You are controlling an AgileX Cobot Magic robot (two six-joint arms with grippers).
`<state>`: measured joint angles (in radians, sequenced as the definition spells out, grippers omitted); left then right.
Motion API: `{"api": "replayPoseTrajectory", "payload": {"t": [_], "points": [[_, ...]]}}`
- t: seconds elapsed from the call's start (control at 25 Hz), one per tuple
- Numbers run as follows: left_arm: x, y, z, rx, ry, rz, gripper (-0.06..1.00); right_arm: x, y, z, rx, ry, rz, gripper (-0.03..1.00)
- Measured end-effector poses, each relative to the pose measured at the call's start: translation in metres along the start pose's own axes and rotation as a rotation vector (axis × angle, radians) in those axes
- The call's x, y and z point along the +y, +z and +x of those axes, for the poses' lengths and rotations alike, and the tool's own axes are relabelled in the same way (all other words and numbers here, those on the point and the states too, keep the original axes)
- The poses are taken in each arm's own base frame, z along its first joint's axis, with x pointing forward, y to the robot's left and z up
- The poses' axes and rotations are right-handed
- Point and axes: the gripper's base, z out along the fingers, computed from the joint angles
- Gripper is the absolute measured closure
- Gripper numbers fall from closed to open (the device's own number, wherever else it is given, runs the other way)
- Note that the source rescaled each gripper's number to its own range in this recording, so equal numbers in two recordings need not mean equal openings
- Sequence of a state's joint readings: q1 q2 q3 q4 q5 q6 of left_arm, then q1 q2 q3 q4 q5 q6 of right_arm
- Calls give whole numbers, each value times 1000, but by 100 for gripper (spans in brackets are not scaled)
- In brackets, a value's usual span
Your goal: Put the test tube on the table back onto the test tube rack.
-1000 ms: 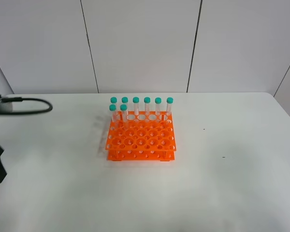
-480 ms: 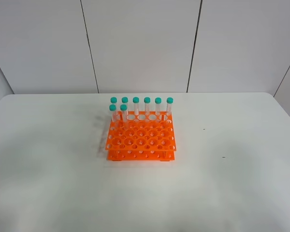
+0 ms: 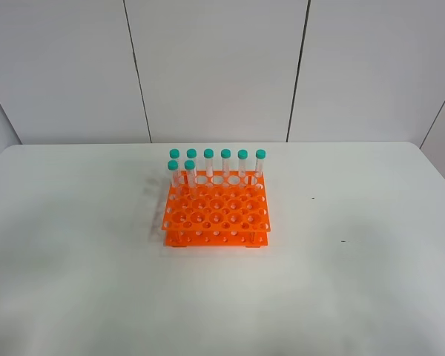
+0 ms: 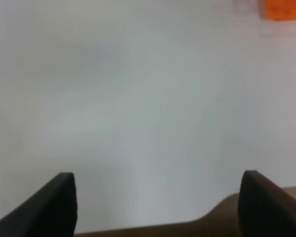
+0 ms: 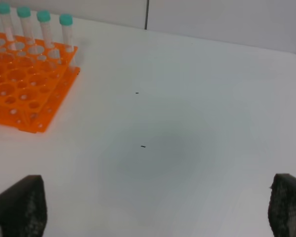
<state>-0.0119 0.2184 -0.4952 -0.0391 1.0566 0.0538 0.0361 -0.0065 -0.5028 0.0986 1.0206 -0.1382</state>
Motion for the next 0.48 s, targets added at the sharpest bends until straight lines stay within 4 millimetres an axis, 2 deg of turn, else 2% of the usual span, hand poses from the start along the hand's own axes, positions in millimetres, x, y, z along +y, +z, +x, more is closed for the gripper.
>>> {"api": "replayPoseTrajectory", "payload": {"t": [0.32,0.48], "points": [[-1,-25,17,-199,7,-7,-1,0,0,0,0,0,0,-3],[-2,-28,19,-219,9,-7,-1,0,0,0,0,0,0,-3]]}}
